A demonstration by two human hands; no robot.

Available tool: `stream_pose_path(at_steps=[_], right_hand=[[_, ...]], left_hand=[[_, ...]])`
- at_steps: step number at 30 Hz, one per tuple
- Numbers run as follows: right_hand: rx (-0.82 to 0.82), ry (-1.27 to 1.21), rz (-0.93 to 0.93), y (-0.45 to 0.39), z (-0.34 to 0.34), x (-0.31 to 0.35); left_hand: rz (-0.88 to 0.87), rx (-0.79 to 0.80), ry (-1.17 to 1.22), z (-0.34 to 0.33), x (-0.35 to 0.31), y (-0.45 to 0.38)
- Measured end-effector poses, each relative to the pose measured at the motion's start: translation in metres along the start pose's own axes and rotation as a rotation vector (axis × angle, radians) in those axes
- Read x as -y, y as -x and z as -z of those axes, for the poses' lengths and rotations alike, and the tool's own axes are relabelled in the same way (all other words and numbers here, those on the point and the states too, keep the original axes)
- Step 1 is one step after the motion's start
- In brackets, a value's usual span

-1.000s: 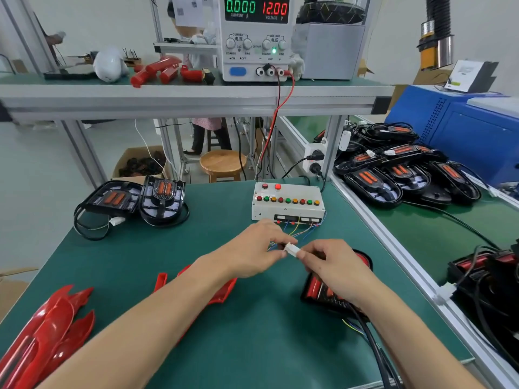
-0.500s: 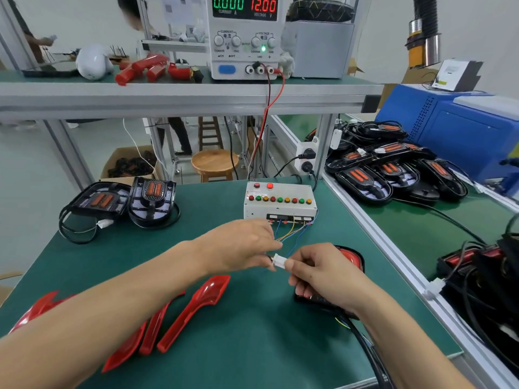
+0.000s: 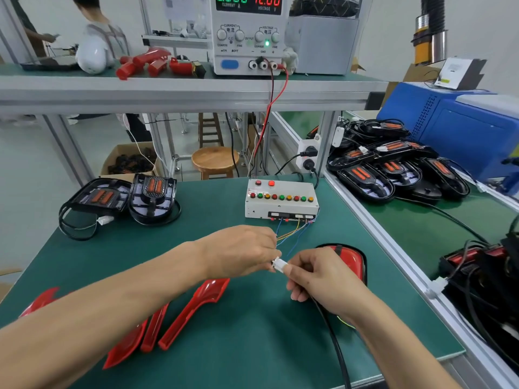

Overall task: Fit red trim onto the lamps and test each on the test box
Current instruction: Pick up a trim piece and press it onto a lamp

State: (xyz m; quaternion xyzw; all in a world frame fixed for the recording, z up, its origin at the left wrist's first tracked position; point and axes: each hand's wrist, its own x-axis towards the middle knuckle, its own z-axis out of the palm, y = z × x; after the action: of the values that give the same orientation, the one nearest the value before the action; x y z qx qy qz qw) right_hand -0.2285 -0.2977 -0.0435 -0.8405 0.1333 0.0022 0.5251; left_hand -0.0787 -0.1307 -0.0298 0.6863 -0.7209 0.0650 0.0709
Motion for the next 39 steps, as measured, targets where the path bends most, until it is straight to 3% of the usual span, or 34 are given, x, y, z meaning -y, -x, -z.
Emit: stream_pose_path(at_steps=[4,6,8,11,14,17,20,24,27,32,34,39], right_hand=[[-0.029,0.035,-0.017,-0.001,-0.006,0.007],[-0.103,0.328,0.027,0.004,-0.003,0.007],[-0.335,0.506,0.065,0.014,0.01,-0.005],[-0.658,0.429,-0.079,0.036,0.048,-0.039],[-0.576,0.308,-0.327,0.045,0.061,-0.067],[-0.501,-0.044,-0.424,0.044,0.05,-0.081],[-0.453,-0.22,-0.439,0.037,0.047,-0.087],[-0.371,-0.401,-0.426,0.03,0.047,-0.095],[-0.43,-0.457,-0.403,0.031,0.042,-0.102],[-0.511,-0.526,-0.364,0.035,0.037,-0.111],[-0.512,-0.534,-0.328,0.035,0.037,-0.113],[-0.503,-0.446,-0.211,0.035,0.034,-0.109]], left_hand=[[0.06,0.026,0.0,-0.002,0.0,0.0],[0.074,0.02,-0.013,-0.009,-0.001,-0.001],[0.106,0.074,-0.088,-0.016,0.002,0.003],[0.208,0.238,-0.165,-0.027,0.009,0.019],[0.27,0.216,-0.018,-0.026,0.008,0.028],[0.354,-0.019,0.094,-0.023,0.013,0.016],[0.547,-0.141,0.136,-0.024,0.019,-0.002],[0.694,-0.142,0.139,-0.037,0.018,-0.034],[0.782,-0.14,0.11,-0.045,0.02,-0.054],[1.12,-0.183,0.095,-0.045,0.059,-0.048],[1.137,-0.123,0.087,-0.047,0.076,-0.039],[0.944,-0.017,0.11,-0.05,0.091,-0.036]])
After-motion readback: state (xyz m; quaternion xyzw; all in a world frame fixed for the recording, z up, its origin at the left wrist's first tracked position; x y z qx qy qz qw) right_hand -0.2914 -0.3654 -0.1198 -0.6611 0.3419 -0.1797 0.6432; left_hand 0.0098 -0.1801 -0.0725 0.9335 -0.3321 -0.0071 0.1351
